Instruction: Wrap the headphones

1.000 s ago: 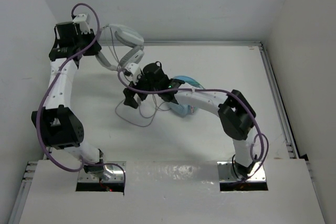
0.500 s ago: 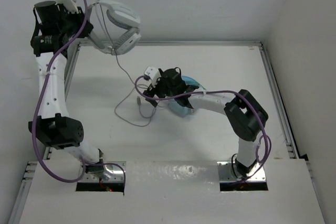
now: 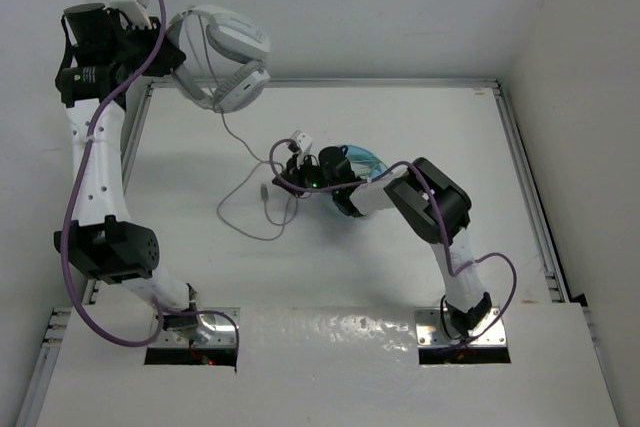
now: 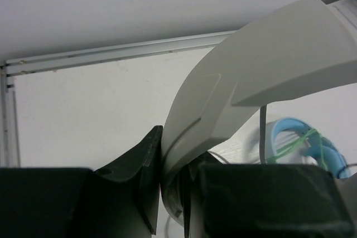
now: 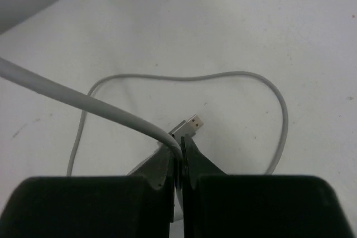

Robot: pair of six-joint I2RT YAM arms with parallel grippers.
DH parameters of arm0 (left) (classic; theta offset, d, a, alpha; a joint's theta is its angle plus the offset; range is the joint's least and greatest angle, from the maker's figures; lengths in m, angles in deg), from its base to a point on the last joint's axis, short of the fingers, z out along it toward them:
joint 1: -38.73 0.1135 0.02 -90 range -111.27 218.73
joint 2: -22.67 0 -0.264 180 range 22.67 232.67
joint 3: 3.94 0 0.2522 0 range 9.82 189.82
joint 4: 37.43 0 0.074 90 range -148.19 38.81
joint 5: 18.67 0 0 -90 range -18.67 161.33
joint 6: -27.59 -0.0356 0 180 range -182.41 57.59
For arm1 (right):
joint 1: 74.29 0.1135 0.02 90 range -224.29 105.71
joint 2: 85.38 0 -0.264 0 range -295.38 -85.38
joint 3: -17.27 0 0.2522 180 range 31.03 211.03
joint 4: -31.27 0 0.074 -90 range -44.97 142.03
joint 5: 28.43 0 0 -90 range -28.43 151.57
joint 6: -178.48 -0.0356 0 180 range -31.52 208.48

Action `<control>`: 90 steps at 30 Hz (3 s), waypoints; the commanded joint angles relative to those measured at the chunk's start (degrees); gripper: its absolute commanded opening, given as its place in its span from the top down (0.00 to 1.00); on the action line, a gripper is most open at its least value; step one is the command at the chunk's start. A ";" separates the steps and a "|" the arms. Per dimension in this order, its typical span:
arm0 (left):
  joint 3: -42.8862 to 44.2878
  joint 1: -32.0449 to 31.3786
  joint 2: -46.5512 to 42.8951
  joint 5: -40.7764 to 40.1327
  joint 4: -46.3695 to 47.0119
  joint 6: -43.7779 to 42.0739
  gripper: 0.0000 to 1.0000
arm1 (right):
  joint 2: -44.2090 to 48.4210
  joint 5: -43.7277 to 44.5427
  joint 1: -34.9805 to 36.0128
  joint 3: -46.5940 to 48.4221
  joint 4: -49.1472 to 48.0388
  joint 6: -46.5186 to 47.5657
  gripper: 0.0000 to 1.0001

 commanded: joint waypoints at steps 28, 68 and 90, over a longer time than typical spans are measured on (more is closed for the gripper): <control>-6.73 1.63 -9.43 23.13 -12.39 -22.77 1.00 | -10.34 -9.06 -11.65 29.08 12.00 -22.27 1.00; -26.17 -14.37 -1.09 -38.25 22.03 -12.50 1.00 | 4.01 -22.43 6.26 33.10 4.61 -45.75 0.91; -8.77 -0.75 0.23 -10.14 10.44 1.21 1.00 | -0.57 -5.83 7.94 27.60 26.50 -9.90 0.24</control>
